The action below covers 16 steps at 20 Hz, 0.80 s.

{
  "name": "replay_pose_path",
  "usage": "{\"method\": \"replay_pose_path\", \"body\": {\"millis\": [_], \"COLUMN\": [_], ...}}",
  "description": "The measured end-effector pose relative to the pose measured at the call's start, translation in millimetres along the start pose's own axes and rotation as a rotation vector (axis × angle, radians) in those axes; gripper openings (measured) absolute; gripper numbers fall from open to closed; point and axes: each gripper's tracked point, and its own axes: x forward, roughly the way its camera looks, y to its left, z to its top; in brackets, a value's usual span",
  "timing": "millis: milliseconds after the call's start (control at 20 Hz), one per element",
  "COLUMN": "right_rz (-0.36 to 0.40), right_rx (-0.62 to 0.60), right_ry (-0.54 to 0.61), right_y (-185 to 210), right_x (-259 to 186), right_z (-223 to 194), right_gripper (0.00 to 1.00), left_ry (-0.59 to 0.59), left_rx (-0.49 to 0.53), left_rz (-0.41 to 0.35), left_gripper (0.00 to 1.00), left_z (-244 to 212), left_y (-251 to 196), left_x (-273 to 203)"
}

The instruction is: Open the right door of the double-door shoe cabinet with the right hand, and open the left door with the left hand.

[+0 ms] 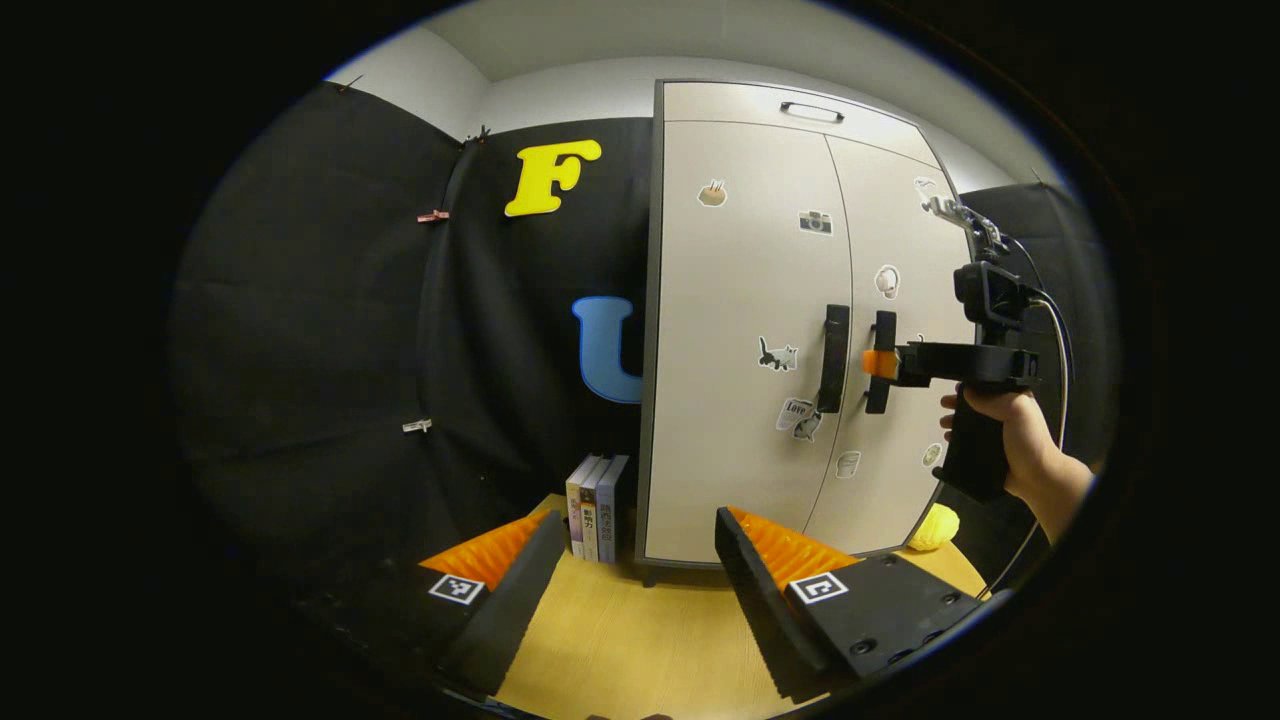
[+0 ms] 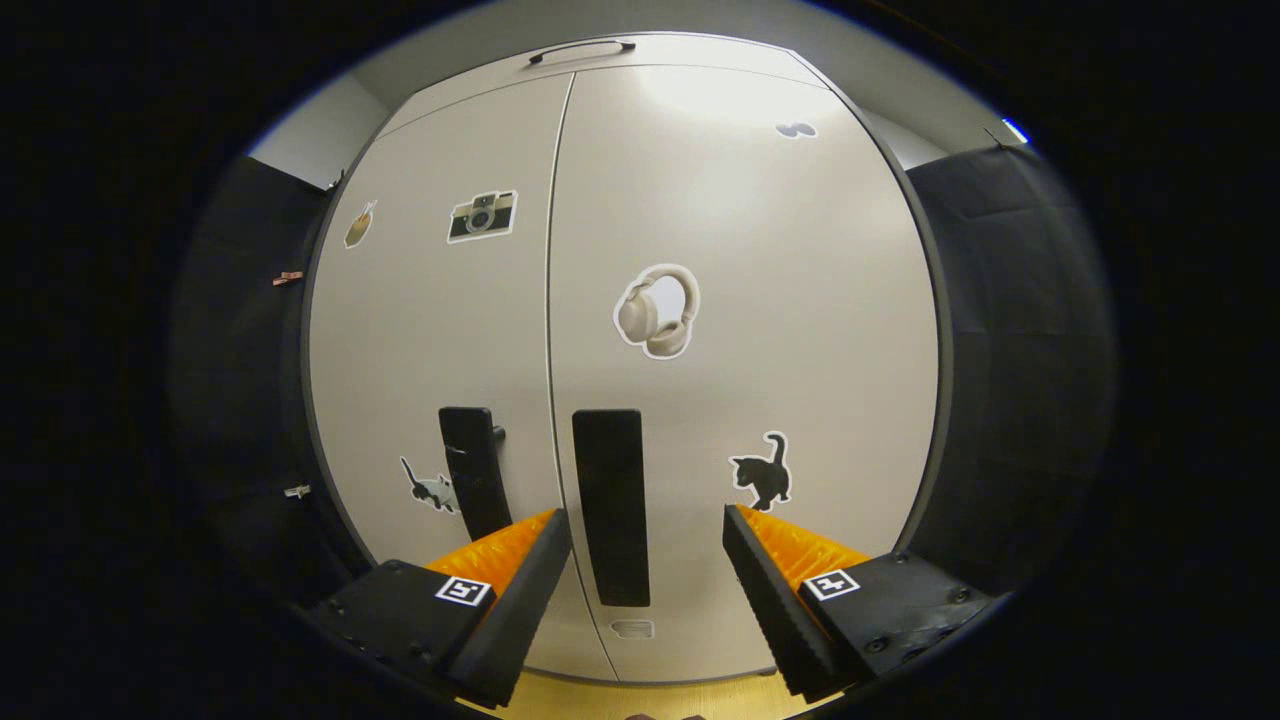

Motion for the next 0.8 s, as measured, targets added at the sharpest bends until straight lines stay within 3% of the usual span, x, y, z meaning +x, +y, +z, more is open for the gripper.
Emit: {"method": "replay_pose_path", "body": {"millis": [350,550,600,650,750,800], "right_rz": [-0.032,0.036,0.028,0.022,0.017,0.018], "right_rx": [0.026,0.012,0.001,0.009,0.037,0.037], "right_ry": [0.016,0.038,0.037,0.046,0.052,0.062], "right_y": [-4.0,17.3,15.3,15.5,15.1,14.4], "right_x": [17.8,17.0,16.0,16.6,16.7,15.0], "right_z": [-3.7,-7.3,-5.8,-7.9,-7.5,-7.2], "right_gripper": [0.93,0.67,0.47,0.39,0.39,0.34], "left_ry": [-0.004,-0.011,-0.016,-0.02,-0.022,-0.024], "left_rx": [0.013,0.0,0.0,0.0,0.002,0.004], "left_rz": [0.012,0.008,0.007,0.007,0.006,0.004], "left_gripper": [0.95,0.95,0.95,0.95,0.95,0.95], "left_z": [2.0,4.1,4.8,6.2,5.8,5.6], "left_y": [1.9,1.5,1.3,1.8,2.3,2.1], "left_x": [1.3,-0.4,-1.8,-2.5,-4.1,-5.9]}}
